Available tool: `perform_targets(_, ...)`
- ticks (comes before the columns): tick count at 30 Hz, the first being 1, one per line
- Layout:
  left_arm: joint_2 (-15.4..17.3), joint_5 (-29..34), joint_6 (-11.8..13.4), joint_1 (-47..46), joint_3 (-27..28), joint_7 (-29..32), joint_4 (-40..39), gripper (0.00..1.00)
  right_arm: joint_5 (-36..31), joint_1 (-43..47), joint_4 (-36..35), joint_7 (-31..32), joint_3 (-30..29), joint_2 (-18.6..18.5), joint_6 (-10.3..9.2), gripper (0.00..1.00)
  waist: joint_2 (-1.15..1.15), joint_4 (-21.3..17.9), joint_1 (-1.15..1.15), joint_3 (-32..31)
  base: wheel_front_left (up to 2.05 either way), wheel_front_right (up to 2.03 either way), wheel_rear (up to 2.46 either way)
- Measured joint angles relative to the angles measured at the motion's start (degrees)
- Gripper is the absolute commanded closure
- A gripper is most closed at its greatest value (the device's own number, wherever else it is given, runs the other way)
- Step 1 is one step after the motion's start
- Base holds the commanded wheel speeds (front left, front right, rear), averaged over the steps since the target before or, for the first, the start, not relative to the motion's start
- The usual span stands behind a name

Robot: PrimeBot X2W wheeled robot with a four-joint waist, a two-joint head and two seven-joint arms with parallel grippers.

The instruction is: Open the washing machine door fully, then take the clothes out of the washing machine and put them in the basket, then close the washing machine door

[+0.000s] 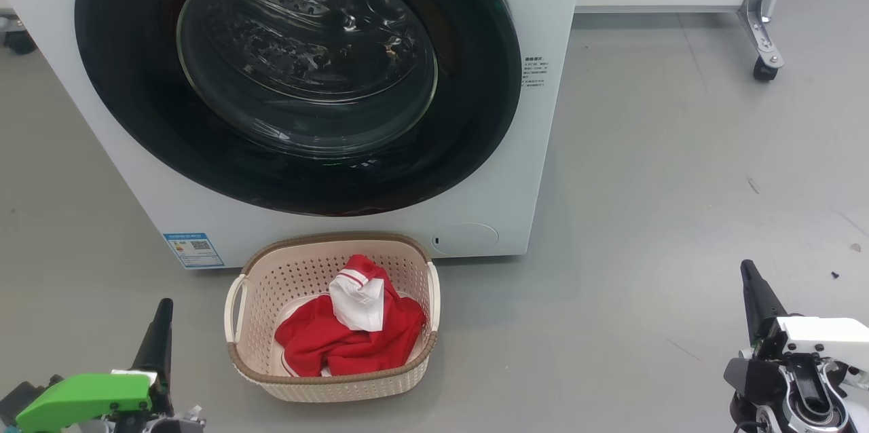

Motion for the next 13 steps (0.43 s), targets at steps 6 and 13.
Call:
perform_targets(6,-0.01,0.0,0.0,-0.03,0.02,0.0,0.07,1.0,0.0,-0.01,0.02,0.25,-0.03,0.01,0.0,1.0,0.0,0.0,0.0,0.0,0.0,0.0,0.0)
perform_targets(13,-0.02,0.0,0.0,-0.27,0.04,0.01,0.11,1.0,0.0,-0.01,0.05,0.33,-0.07,0.01,0.0,1.0,0.0,0.0,0.0,0.0,0.0,0.0,0.0)
